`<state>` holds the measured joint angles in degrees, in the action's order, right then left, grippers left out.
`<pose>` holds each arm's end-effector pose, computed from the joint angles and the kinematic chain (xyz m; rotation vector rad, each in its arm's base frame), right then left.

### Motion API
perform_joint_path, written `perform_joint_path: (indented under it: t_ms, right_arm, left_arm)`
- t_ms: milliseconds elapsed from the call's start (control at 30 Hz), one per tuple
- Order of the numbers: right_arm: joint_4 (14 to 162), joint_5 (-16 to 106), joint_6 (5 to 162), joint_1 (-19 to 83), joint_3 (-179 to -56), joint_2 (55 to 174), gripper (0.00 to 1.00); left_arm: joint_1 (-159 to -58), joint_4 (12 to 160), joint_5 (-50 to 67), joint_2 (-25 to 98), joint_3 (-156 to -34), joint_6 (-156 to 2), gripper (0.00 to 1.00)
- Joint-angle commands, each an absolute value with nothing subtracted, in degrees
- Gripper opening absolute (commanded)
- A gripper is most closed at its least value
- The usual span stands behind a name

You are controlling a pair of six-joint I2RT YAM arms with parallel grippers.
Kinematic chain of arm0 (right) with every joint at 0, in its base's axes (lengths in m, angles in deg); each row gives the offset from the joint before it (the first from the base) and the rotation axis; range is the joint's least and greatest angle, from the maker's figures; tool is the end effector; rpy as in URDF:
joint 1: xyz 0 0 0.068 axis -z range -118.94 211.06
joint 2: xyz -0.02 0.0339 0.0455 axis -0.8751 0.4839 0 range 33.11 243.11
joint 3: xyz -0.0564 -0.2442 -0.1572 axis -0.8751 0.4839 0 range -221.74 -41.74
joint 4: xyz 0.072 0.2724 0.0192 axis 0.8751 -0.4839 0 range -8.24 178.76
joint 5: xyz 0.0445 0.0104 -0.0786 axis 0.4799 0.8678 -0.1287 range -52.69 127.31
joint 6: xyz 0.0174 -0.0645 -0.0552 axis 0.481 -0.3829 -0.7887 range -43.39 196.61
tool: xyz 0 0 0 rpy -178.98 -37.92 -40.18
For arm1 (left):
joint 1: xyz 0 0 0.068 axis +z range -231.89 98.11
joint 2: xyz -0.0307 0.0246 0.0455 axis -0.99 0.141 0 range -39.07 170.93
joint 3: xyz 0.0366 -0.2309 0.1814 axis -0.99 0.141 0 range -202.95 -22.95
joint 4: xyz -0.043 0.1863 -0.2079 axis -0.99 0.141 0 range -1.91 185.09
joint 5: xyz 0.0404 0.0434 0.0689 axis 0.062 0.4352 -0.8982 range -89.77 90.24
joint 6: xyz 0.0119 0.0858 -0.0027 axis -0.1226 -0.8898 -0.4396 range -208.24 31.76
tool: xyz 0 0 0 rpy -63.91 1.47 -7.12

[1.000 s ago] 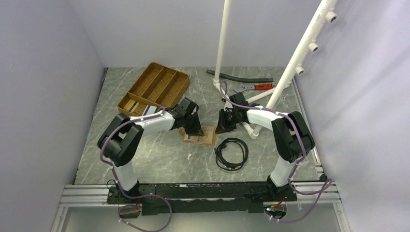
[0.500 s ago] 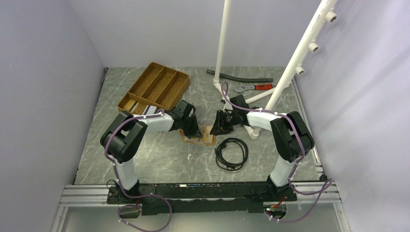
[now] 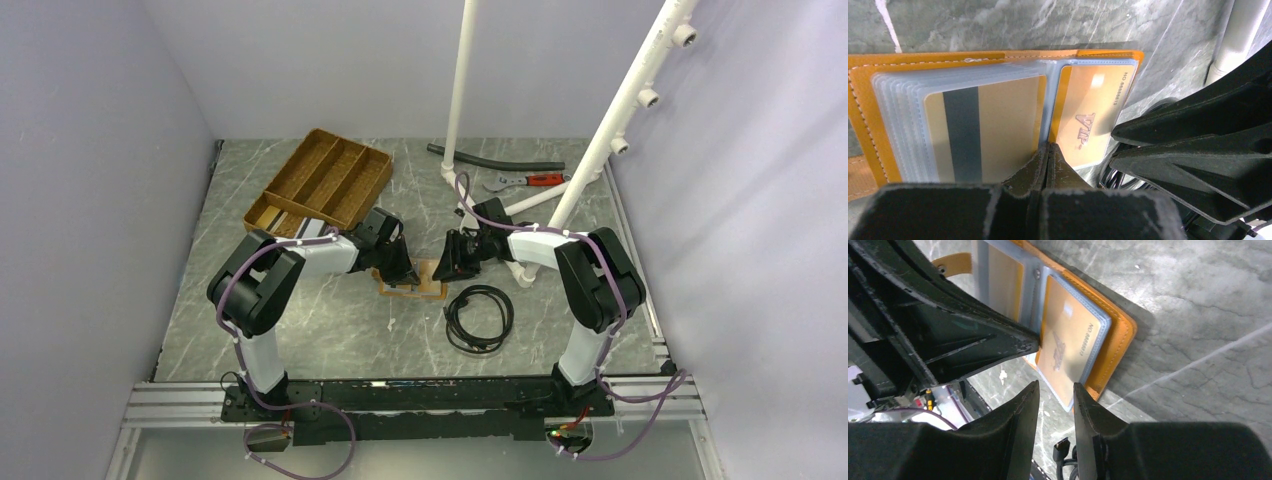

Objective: Put the credit cards into the card holder
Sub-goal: Turn over the card slot in the card holder.

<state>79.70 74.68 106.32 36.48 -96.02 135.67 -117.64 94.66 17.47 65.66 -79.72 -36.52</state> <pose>0.3243 0.1995 0.1212 -0.1458 2.7016 1.1700 0.3132 -0.2533 0.1136 -0.2506 2.7451 -0.9105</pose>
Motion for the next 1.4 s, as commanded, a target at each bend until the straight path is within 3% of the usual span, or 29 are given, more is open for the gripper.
perform_joint_path:
  t_ms: [0,267,900,1367]
  right_arm:
    - [77.59,70.36,104.34,36.27,-97.08,134.27,0.34]
    - [77.89,70.46,104.45,36.15,-96.58,133.87,0.34]
    - [79.02,72.36,105.38,35.31,-97.18,134.08,0.21]
    - [77.23,72.07,104.82,32.73,-99.49,132.50,0.25]
  left_arm:
    - [-117.84,95.92,14.92,67.72,-77.84,-37.44,0.00]
    - [-117.84,95.24,15.22,68.06,-77.44,-37.10,0.00]
    - [-117.84,95.04,15.22,68.45,-77.48,-37.18,0.00]
    - [-117.84,94.95,15.69,68.08,-77.76,-37.38,0.00]
